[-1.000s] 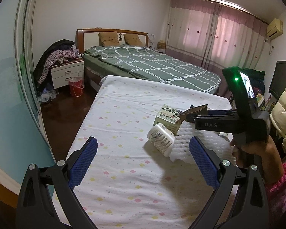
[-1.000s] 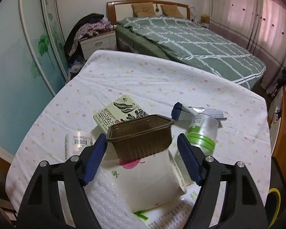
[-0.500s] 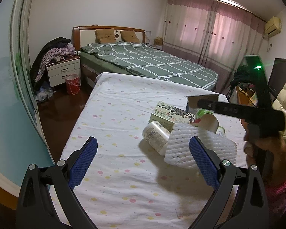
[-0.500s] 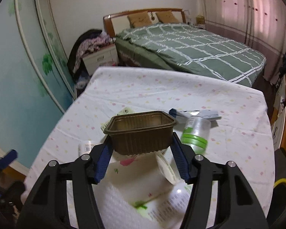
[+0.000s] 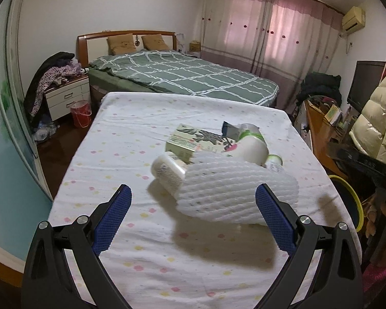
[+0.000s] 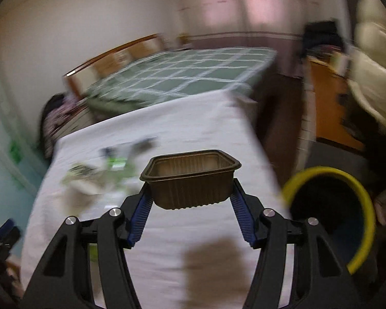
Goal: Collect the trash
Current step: 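Carry the brown tray with the right tool to the bin and open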
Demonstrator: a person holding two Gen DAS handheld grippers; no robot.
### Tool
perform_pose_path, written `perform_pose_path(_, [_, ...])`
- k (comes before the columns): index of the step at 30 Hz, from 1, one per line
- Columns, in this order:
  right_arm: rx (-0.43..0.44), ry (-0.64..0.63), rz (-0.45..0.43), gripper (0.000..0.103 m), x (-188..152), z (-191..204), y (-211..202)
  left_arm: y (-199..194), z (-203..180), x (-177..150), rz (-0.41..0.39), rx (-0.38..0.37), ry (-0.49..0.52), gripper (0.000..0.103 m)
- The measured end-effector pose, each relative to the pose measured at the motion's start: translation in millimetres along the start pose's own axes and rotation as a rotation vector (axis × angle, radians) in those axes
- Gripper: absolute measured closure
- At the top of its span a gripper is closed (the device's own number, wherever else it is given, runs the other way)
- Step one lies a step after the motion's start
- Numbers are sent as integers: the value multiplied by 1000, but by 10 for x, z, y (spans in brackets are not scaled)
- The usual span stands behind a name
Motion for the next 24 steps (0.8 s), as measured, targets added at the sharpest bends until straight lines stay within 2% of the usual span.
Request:
perform_pose_path(5, [-180,146,-39,46,104,-943,50,81,-126,-5,18,-9,18,7])
perform_pose_path(10, [-293,223,-54,45,136,-1470,155,127,-261,-15,33,-9,48,7])
perform_pose_path(12, [-312,243,-55,45,124,-1557,193,143,-293,-18,37,-5,55,7])
perform_pose_path(15, [-328,266,-58,39,127,-1658,227,184,-316,-28,51,2,59,7])
perform_pose_path(24, [-294,242,-60,38,1,-1579,283,311,-429,-83,84,-3,83,7])
Point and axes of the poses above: each gripper's, at about its wrist camera, not at the fingertips, and y roughly the way its jaws point, z to its left, x to its top, the point moved 8 cm from there along y, roughly the way its jaws point, and after that the axes turned 14 degrees about y, right-handed, at the moved point
